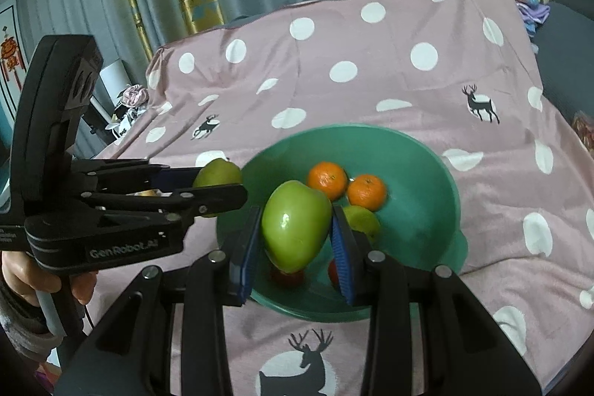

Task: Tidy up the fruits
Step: 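Carry both green plums over the green bowl and open both tools inside, then withdraw both open tools from the bowl toward the small yellow fruits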

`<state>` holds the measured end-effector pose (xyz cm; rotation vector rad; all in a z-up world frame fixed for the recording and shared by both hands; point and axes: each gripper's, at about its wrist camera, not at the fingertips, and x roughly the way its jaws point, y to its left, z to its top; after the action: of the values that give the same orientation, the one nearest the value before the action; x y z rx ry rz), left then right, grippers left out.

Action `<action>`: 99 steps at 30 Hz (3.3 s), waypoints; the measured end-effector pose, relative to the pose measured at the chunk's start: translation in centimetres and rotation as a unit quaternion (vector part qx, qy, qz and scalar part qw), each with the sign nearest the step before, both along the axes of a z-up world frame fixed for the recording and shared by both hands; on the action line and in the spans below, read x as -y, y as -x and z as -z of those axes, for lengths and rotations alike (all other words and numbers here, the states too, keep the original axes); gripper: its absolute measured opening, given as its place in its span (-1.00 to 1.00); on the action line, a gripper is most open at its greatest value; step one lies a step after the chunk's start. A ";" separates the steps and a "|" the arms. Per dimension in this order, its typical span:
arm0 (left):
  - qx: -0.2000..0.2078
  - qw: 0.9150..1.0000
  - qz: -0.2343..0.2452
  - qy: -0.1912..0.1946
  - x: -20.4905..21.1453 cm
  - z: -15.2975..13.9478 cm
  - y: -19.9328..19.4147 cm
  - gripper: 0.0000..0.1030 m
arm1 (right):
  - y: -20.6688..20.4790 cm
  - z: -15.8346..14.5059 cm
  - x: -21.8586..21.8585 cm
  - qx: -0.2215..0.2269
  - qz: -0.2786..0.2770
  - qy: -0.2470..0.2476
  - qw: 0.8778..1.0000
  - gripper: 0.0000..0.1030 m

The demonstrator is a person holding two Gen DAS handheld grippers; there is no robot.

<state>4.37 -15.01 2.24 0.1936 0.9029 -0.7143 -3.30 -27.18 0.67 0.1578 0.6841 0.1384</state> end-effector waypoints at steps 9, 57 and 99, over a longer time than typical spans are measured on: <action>0.006 0.999 0.013 -0.043 1.7 2.0 0.2 -0.31 | -0.2 1.1 0.7 -0.013 0.008 0.008 1.000 -0.29; -0.019 0.982 -0.181 0.046 -12.6 1.0 3.7 0.98 | 2.5 -1.6 -2.0 0.014 0.013 0.017 1.000 0.88; -0.039 0.973 -0.220 0.055 -20.3 4.1 5.1 0.98 | 1.3 -2.1 -9.8 -0.010 -0.048 0.085 0.995 0.98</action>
<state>-0.74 5.30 -1.88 -0.1334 0.9385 -0.3572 -4.58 -17.38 2.78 -0.0372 0.7197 0.1694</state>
